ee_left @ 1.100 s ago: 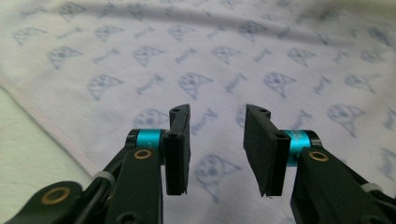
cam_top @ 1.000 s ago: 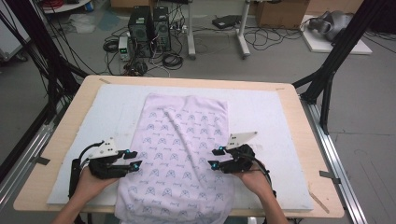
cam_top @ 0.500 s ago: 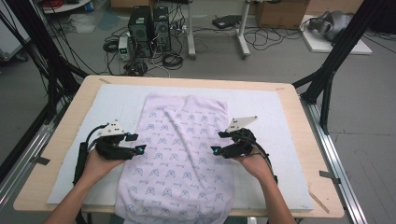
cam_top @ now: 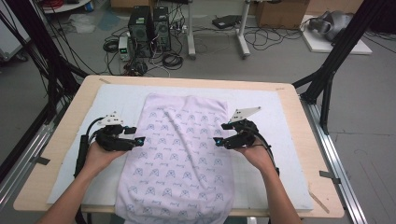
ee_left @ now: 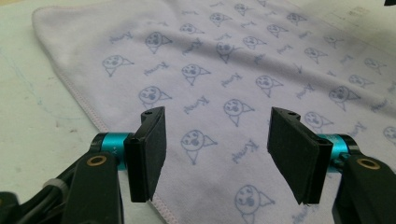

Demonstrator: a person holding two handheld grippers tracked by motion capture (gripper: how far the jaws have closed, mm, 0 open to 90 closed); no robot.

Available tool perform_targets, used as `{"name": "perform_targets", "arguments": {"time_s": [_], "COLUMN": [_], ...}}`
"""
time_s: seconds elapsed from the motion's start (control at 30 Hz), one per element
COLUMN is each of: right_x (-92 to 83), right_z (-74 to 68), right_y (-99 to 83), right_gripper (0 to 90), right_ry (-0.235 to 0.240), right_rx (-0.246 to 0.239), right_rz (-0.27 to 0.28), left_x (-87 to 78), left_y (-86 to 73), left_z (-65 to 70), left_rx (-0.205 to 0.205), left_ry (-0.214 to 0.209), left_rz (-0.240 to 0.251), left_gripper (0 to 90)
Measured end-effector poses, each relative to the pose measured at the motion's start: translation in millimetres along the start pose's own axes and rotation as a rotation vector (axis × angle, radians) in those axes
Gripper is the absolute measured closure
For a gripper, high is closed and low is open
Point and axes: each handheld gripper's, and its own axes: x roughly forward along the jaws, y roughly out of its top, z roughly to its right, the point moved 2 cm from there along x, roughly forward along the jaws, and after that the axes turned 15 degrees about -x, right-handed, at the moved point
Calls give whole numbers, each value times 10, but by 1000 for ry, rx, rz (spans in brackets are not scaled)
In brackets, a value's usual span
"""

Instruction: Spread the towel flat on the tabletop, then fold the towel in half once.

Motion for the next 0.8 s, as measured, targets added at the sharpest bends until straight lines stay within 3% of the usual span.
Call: {"name": "perform_targets", "arguments": {"time_s": [0.23, 0.3, 0.47, 0.6, 0.8], "right_x": [1, 0, 17, 82, 167], "right_z": [96, 127, 274, 382, 518], "right_y": [42, 102, 187, 156, 25], "right_gripper": [311, 311, 311, 312, 313], "right_ry": [4, 3, -11, -28, -69], "right_rx": [4, -10, -6, 10, 41], "right_rz": [-4, -5, -3, -28, -50], "left_x": [-12, -11, 32, 94, 246], "left_y": [238, 291, 390, 415, 395], "left_z": [-6, -38, -140, -244, -416], "left_rx": [34, 22, 7, -19, -49], "left_ry": [29, 31, 77, 110, 147], "left_rz": [-5, 7, -21, 8, 6], "left_gripper": [367, 366, 369, 401, 413]}}
